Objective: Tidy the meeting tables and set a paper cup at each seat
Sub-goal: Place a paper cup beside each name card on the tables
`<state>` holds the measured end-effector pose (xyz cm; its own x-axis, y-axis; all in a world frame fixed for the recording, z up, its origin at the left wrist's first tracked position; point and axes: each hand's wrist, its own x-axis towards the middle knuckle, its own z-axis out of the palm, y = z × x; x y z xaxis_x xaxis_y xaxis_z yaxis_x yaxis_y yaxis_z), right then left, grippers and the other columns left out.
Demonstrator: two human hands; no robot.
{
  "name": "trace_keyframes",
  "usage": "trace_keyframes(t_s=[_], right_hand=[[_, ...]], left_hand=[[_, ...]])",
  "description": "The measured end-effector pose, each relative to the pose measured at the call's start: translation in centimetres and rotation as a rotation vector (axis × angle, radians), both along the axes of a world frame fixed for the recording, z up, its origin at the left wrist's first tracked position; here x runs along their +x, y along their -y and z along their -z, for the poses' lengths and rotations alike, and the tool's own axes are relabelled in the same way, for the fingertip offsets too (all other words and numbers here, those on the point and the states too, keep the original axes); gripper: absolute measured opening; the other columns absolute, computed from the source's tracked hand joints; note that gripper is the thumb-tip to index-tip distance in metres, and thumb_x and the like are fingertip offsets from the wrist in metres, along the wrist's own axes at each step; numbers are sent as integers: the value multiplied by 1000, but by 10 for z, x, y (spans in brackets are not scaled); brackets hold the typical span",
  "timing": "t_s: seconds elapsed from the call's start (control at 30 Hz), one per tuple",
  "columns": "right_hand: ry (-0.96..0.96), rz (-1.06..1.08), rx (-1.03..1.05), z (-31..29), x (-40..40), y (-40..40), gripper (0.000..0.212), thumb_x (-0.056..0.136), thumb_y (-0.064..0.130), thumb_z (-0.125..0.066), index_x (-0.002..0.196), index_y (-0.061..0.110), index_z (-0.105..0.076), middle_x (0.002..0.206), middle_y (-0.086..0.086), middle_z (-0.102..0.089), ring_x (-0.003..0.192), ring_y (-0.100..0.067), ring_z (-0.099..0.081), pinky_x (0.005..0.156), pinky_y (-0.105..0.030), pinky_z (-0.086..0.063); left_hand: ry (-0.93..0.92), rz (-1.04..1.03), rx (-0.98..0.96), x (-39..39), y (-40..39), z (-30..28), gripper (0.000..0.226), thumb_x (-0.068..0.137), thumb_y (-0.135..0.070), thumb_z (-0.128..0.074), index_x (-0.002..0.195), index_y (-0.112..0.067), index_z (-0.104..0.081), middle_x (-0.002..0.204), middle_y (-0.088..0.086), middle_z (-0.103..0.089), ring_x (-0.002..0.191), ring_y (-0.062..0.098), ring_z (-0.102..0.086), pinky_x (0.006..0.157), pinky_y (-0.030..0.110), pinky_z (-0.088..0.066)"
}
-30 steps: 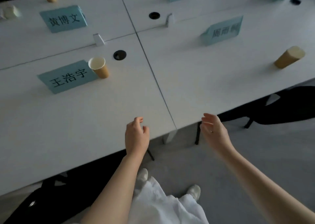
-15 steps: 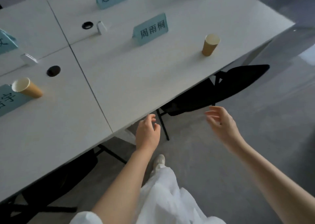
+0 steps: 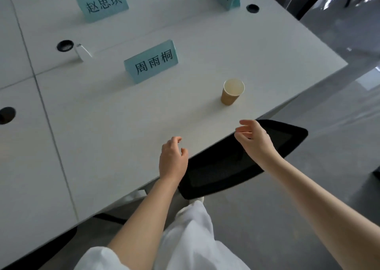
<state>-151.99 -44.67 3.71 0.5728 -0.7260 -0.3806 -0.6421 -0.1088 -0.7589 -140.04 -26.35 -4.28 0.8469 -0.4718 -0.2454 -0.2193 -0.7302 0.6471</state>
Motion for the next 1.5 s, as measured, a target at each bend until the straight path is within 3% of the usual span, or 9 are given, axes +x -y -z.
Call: trace_keyframes(t_s=[0.13, 0.27, 0.5, 0.7, 0.8, 0.93, 1.07, 1.27, 1.5], right_hand=[[-31, -6, 38, 11, 24, 55, 51, 87, 25, -65, 133, 21, -43, 119, 3, -59, 105, -13, -59, 79, -23, -48], [-68, -37, 129, 27, 41, 93, 68, 81, 31, -71, 138, 21, -35, 124, 2, -55, 112, -17, -56, 95, -39, -50], [-89, -215, 184, 61, 72, 152, 86, 78, 26, -77, 144, 18, -23, 134, -4, -44, 114, -19, -49, 99, -38, -45], [-20, -453, 78, 81, 97, 187, 92, 69, 22, -83, 142, 25, -27, 132, -1, -40, 122, -23, -47, 104, -46, -43], [14, -516, 74, 88, 105, 193, 83, 68, 23, -84, 135, 34, -36, 123, 4, -40, 112, -23, -53, 95, -44, -49], [21, -528, 157, 97, 116, 198, 77, 61, 34, -86, 124, 37, -43, 127, 0, -51, 109, -19, -59, 92, -42, -52], [28, -496, 184, 98, 133, 205, 70, 67, 28, -85, 122, 33, -42, 125, 1, -53, 112, -16, -57, 87, -31, -49], [87, -428, 117, 86, 190, 223, 66, 70, 36, -83, 123, 25, -45, 123, 5, -53, 110, -12, -56, 83, -26, -46], [133, -466, 22, 96, 282, 233, 67, 68, 39, -81, 123, 26, -44, 125, 3, -53, 109, -14, -57, 90, -37, -52]], left_hand=[[14, 27, 45, 13, 44, 9, 42, 93, -8, -50, 134, -5, -50, 132, 13, -55, 129, 28, -41, 102, 36, -37], [17, 46, 71, 20, 76, 18, 51, 93, -9, -50, 143, -5, -45, 154, 12, -37, 146, 27, -24, 120, 34, -19], [-18, -44, 282, 14, 119, 42, 63, 98, -26, -46, 155, -17, -20, 165, 6, -4, 151, 29, 1, 121, 44, -9], [-32, -161, 387, 9, 145, 52, 64, 101, -36, -39, 157, -22, -10, 165, 2, 6, 151, 30, 8, 119, 49, -5], [-37, -189, 439, 4, 149, 56, 64, 102, -37, -36, 157, -21, -8, 165, 2, 7, 151, 28, 9, 120, 48, -5], [-15, -225, 455, -3, 152, 60, 65, 101, -35, -38, 157, -22, -8, 165, 1, 6, 151, 27, 9, 120, 49, -5], [2, -296, 450, 7, 160, 61, 66, 99, -33, -45, 156, -18, -15, 165, -1, 3, 151, 30, 9, 119, 49, -3], [102, -358, 453, 74, 174, 72, 69, 99, -36, -43, 156, -13, -12, 165, 2, -1, 151, 32, 6, 120, 50, -3], [181, -438, 446, 118, 200, 91, 64, 95, -49, -32, 155, -29, -21, 164, 1, -16, 151, 31, -9, 120, 52, -9]])
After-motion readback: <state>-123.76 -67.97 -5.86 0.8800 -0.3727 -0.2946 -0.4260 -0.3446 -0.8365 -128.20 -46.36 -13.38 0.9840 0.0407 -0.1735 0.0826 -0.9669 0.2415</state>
